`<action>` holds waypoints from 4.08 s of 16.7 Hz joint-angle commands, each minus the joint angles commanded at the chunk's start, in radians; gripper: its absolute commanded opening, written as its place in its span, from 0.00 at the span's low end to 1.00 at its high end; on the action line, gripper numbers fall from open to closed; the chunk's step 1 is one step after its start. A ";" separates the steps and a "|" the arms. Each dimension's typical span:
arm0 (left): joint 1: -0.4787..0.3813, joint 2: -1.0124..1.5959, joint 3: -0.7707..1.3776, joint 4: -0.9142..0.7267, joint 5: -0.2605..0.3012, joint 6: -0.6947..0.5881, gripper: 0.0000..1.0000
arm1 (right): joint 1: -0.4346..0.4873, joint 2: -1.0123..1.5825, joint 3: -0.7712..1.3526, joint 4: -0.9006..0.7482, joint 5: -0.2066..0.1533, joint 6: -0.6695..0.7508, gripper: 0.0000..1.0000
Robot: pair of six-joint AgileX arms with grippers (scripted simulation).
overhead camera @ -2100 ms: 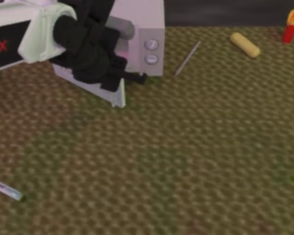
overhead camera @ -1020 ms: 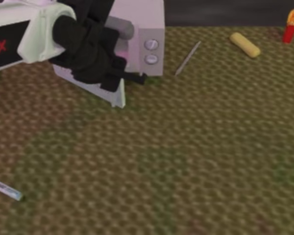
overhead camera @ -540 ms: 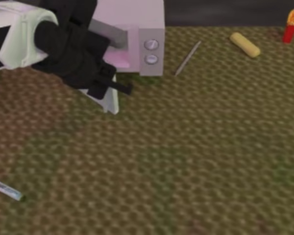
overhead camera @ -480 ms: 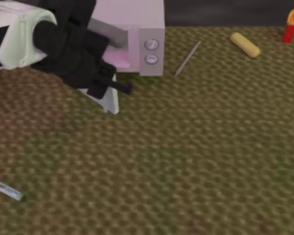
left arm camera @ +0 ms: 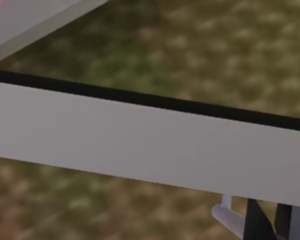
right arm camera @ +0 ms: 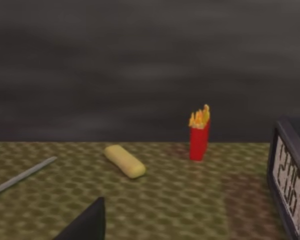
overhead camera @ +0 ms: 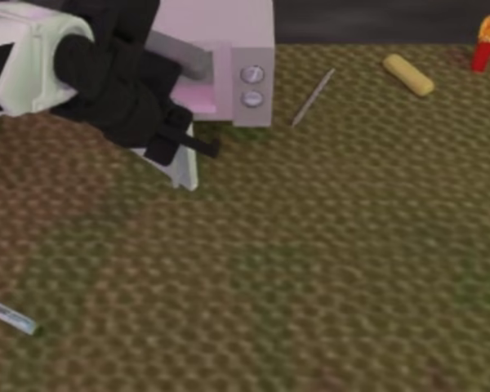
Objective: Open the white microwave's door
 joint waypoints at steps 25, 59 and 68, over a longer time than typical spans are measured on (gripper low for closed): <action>0.057 -0.046 -0.063 -0.016 0.084 0.150 0.00 | 0.000 0.000 0.000 0.000 0.000 0.000 1.00; 0.118 -0.073 -0.099 -0.051 0.167 0.307 0.00 | 0.000 0.000 0.000 0.000 0.000 0.000 1.00; 0.139 -0.095 -0.102 -0.052 0.191 0.352 0.00 | 0.000 0.000 0.000 0.000 0.000 0.000 1.00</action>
